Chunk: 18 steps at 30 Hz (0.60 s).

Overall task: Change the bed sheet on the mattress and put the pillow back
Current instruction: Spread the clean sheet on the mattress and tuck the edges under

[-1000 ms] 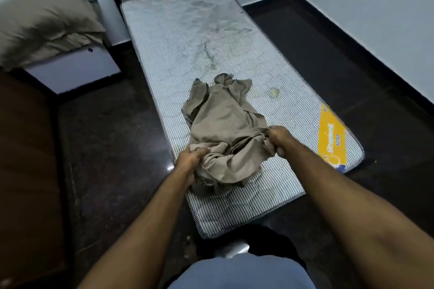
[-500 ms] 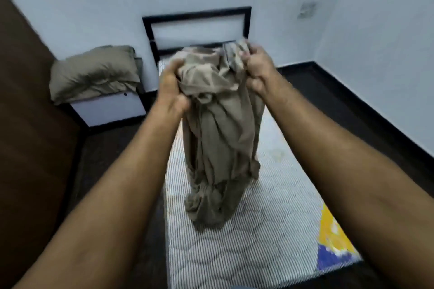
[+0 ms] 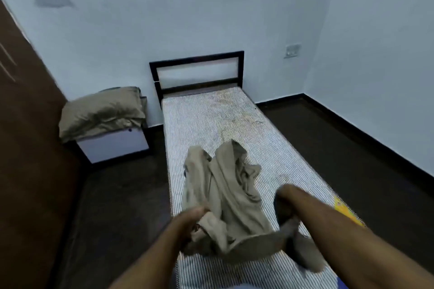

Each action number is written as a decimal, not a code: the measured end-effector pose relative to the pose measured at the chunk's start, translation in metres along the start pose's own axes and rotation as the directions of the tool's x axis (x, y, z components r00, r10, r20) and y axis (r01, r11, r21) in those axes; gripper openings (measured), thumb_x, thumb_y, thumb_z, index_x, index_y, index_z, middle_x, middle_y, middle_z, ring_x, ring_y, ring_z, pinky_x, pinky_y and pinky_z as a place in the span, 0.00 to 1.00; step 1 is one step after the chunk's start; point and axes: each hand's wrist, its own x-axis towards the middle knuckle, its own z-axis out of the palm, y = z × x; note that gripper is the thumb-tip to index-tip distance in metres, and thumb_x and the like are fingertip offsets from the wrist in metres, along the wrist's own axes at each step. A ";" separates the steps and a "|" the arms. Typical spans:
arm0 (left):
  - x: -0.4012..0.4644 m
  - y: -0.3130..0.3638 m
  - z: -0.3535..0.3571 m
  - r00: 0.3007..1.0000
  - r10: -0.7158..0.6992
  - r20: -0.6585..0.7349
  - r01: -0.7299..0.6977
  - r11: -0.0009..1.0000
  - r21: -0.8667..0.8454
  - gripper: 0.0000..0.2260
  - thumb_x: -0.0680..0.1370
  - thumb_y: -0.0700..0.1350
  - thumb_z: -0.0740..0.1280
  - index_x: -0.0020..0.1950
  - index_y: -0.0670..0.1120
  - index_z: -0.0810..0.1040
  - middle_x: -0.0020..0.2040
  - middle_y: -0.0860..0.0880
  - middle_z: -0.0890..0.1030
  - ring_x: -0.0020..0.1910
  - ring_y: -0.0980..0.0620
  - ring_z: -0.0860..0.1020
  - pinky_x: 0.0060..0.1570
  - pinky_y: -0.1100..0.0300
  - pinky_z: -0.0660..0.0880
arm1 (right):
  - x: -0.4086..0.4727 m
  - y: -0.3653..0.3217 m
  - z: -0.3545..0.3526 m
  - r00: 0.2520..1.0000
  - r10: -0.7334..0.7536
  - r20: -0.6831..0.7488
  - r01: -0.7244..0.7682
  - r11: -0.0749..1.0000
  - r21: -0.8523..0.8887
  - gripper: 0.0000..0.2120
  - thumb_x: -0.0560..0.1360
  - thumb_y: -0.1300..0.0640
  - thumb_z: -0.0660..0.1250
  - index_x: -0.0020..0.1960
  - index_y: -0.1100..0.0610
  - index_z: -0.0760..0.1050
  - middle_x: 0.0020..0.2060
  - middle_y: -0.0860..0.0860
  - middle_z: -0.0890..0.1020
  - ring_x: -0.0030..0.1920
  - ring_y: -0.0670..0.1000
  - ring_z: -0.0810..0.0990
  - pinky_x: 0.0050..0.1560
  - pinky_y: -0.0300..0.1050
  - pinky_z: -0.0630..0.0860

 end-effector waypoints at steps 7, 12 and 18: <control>-0.005 0.048 -0.010 0.997 0.039 -0.069 -0.054 0.975 -0.214 0.23 0.86 0.41 0.54 0.33 0.38 0.76 0.22 0.46 0.77 0.20 0.51 0.77 0.17 0.64 0.69 | -0.001 -0.020 -0.019 0.870 -0.052 -0.490 0.248 0.906 0.343 0.13 0.76 0.62 0.67 0.59 0.63 0.81 0.57 0.61 0.83 0.60 0.61 0.81 0.58 0.48 0.75; 0.009 0.040 0.007 0.992 0.016 0.123 0.010 0.978 -0.210 0.15 0.81 0.46 0.61 0.51 0.35 0.80 0.48 0.37 0.84 0.40 0.42 0.83 0.37 0.57 0.81 | -0.005 -0.018 -0.013 0.789 0.074 -0.610 0.326 0.791 0.518 0.14 0.71 0.68 0.63 0.52 0.61 0.82 0.49 0.59 0.85 0.53 0.61 0.82 0.53 0.50 0.79; 0.011 0.047 0.047 0.994 -0.014 0.104 0.047 0.944 -0.327 0.19 0.81 0.50 0.61 0.60 0.36 0.79 0.52 0.35 0.82 0.44 0.39 0.82 0.44 0.50 0.81 | 0.011 0.035 0.009 0.892 0.128 -0.434 0.280 0.598 0.751 0.10 0.73 0.69 0.63 0.46 0.65 0.83 0.41 0.59 0.85 0.44 0.59 0.83 0.42 0.50 0.80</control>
